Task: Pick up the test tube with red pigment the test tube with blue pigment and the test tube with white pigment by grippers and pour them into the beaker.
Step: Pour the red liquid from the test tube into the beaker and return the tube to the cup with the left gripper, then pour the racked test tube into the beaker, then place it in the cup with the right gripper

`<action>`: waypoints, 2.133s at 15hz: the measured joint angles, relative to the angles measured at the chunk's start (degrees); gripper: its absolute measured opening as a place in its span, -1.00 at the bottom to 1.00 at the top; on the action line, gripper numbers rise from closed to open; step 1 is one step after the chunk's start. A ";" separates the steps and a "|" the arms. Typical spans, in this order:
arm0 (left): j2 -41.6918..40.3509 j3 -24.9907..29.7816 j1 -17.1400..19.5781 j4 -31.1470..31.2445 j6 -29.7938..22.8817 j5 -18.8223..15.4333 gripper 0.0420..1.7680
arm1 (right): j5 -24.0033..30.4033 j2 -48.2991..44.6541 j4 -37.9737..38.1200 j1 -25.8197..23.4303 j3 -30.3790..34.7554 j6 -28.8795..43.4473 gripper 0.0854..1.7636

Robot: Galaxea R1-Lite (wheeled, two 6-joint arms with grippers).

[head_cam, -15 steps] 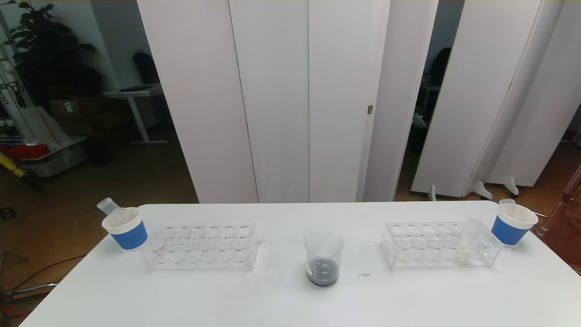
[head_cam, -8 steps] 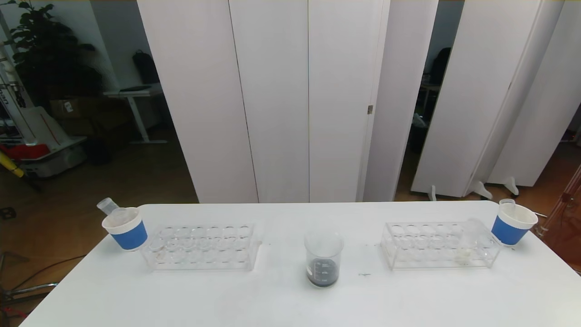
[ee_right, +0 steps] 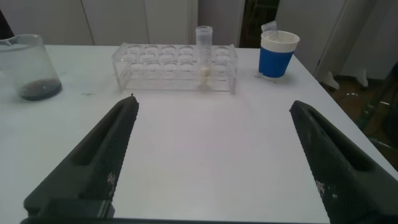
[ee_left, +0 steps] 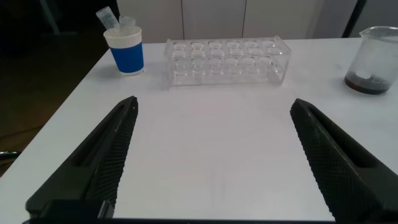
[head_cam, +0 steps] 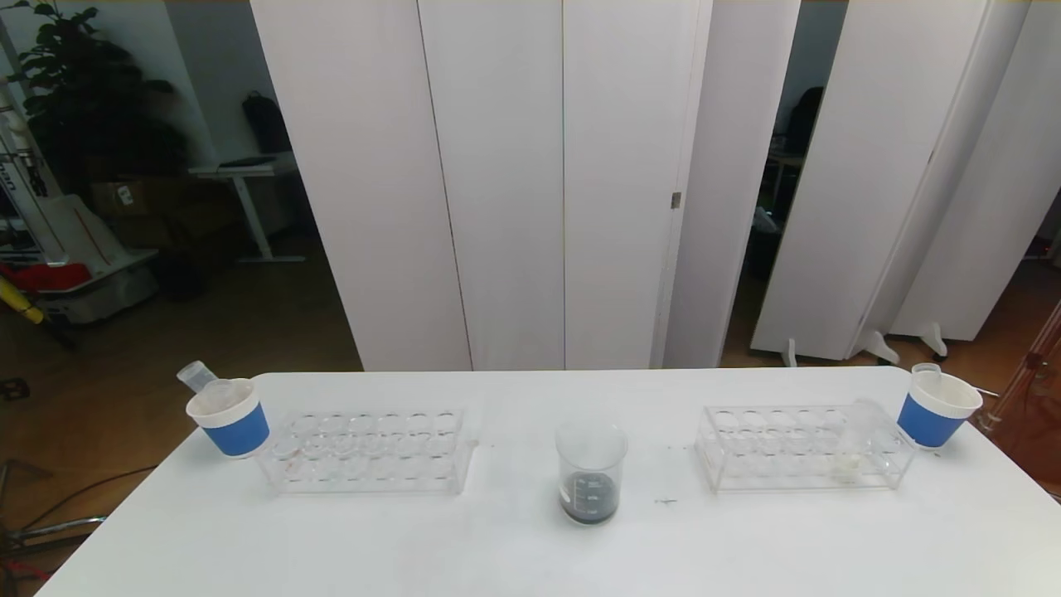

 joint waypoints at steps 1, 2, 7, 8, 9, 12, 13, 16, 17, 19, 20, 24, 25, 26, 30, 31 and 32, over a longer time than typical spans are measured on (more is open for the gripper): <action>0.00 0.02 0.00 0.02 -0.02 0.00 0.98 | 0.00 0.00 0.00 0.00 0.00 -0.05 0.98; 0.00 0.02 0.00 0.02 0.00 0.00 0.98 | 0.00 0.00 0.00 0.00 0.00 -0.02 0.98; 0.00 0.04 0.00 0.05 -0.02 0.02 0.98 | 0.00 0.00 0.00 0.00 0.00 -0.02 0.98; 0.00 0.04 0.00 0.05 0.00 0.02 0.98 | 0.00 0.00 0.00 0.00 0.00 -0.02 0.98; 0.00 0.04 0.00 0.05 -0.02 0.02 0.98 | -0.02 0.00 0.00 0.00 0.00 -0.02 0.98; 0.00 0.04 0.00 0.02 -0.02 0.02 0.98 | -0.02 0.00 0.00 0.00 0.00 -0.02 0.98; 0.00 0.04 0.00 0.05 0.00 0.02 0.98 | 0.00 0.00 -0.02 0.00 0.00 -0.02 0.98; 0.01 0.04 0.00 0.06 0.00 0.02 0.98 | -0.02 0.00 -0.02 0.00 0.00 -0.05 0.98; 0.01 0.04 0.00 0.05 0.00 0.02 0.98 | -0.13 0.00 0.13 0.00 0.00 -0.05 0.98; 0.01 0.04 0.00 0.02 -0.02 0.00 0.98 | -0.29 0.00 0.46 -0.13 -0.11 -0.02 0.98; 0.01 0.04 0.00 0.05 0.00 0.02 0.98 | -0.29 0.00 0.68 -0.21 -0.21 0.00 0.98; 0.04 0.04 0.00 0.06 0.00 0.02 0.98 | -0.93 1.23 7.09 -0.21 -7.41 0.09 0.98; 0.04 0.04 0.00 0.06 -0.02 0.00 0.98 | -0.94 2.52 8.06 -0.11 -10.11 0.11 0.98; 0.04 0.04 0.00 0.05 0.00 0.02 0.98 | -1.01 4.24 8.34 -0.05 -12.62 0.16 0.98; 0.04 0.04 0.00 0.06 0.00 0.02 0.98 | -1.26 14.41 8.45 0.00 -21.85 0.11 0.98; 0.04 0.04 0.00 0.06 -0.02 0.00 0.98 | -1.29 17.34 7.77 -0.02 -23.94 0.13 0.98; 0.04 0.04 0.00 0.06 0.00 0.02 0.98 | -1.35 20.42 6.63 -0.13 -25.58 0.13 0.98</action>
